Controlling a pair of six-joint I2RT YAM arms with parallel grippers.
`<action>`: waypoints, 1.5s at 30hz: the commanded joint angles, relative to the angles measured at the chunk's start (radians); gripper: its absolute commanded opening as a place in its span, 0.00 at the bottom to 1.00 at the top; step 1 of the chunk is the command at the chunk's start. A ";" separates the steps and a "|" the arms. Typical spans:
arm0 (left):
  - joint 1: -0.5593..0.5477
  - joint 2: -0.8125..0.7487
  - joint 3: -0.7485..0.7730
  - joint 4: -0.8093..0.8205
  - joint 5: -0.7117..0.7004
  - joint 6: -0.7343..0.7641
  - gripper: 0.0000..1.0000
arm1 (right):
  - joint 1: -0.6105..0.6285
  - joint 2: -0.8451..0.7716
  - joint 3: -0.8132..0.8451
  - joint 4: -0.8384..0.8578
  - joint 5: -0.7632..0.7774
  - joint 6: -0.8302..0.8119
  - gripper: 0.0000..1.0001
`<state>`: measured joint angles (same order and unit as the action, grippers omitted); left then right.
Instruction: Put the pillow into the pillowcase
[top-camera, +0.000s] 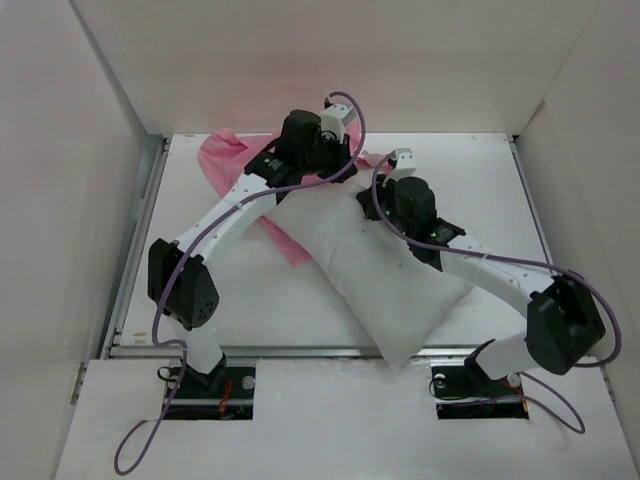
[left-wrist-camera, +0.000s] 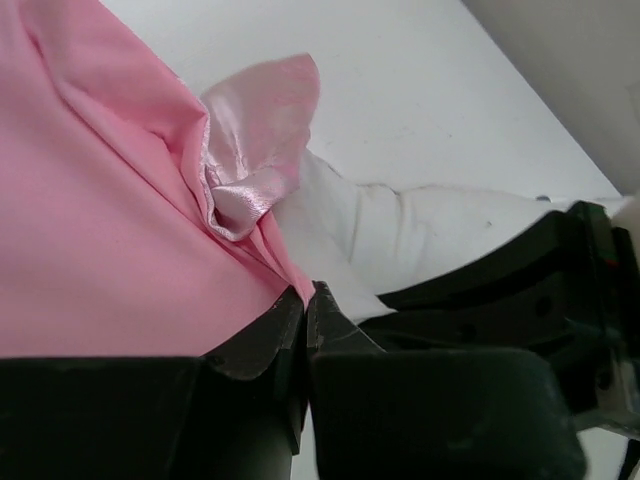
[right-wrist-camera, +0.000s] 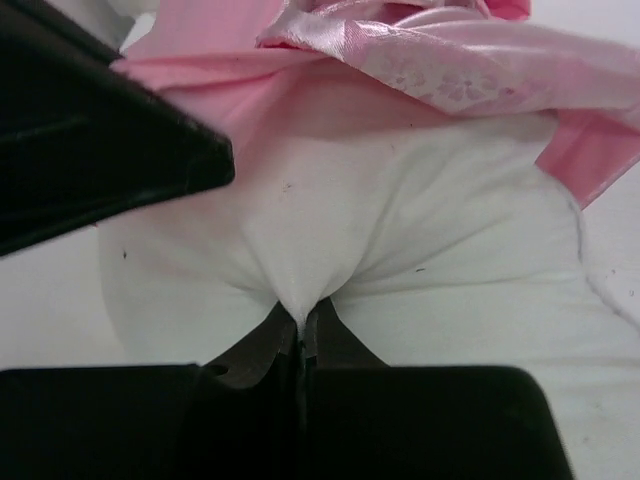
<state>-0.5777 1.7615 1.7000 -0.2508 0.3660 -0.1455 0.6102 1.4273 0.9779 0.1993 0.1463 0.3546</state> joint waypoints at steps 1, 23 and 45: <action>-0.054 -0.094 0.006 0.025 0.070 0.023 0.00 | -0.018 -0.027 0.015 0.342 0.076 0.044 0.00; -0.235 0.030 -0.112 -0.176 0.338 0.149 0.00 | -0.182 0.223 0.001 0.638 -0.068 0.475 0.00; -0.117 -0.385 -0.218 -0.068 -0.410 -0.015 1.00 | -0.221 -0.145 0.113 -0.242 0.042 0.040 0.99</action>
<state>-0.7364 1.4849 1.5185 -0.3553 0.1658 -0.0727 0.3874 1.3380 1.0512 0.1085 0.1104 0.5312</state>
